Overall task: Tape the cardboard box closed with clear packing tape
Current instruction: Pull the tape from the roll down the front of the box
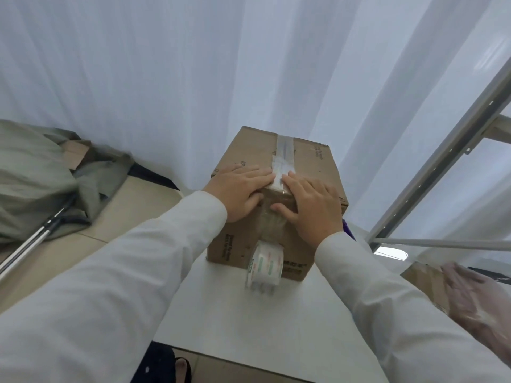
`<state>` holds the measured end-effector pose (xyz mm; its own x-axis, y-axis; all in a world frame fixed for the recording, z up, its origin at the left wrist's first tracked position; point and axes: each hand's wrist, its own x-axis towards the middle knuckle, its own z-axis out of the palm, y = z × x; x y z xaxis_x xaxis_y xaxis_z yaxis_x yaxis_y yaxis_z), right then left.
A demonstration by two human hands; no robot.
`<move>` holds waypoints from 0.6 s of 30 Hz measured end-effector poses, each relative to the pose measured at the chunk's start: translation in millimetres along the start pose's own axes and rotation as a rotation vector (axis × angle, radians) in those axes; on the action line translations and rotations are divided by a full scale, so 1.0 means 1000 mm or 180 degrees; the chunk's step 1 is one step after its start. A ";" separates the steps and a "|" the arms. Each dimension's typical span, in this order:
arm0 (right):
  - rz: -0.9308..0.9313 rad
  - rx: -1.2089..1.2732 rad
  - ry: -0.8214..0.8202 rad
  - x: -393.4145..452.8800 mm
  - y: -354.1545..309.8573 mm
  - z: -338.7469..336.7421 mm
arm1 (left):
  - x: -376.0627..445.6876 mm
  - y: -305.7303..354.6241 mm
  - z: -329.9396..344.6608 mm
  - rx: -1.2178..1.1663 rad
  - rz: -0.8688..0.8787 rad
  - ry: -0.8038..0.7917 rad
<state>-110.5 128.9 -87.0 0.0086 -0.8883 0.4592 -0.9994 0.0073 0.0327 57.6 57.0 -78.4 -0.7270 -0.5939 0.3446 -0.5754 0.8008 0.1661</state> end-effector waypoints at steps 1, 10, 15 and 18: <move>0.0040 -0.0018 0.0007 0.000 -0.001 0.000 | -0.001 0.000 0.000 -0.0237 -0.0063 0.0113; 0.0074 -0.0025 -0.0147 0.001 -0.001 -0.001 | -0.024 0.036 0.013 -0.0716 -0.1636 -0.0345; 0.0084 -0.0004 -0.0167 0.001 0.000 -0.001 | -0.026 0.037 0.048 -0.2319 -0.2431 -0.1542; 0.0047 -0.0057 -0.0164 0.001 0.001 -0.001 | -0.026 0.034 0.046 -0.2920 -0.2831 -0.1778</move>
<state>-111.3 128.5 -85.1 -0.0081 -0.9104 0.4136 -0.9987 0.0283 0.0425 39.6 95.8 -124.4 -0.4280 -0.7024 -0.5688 -0.6278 -0.2216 0.7461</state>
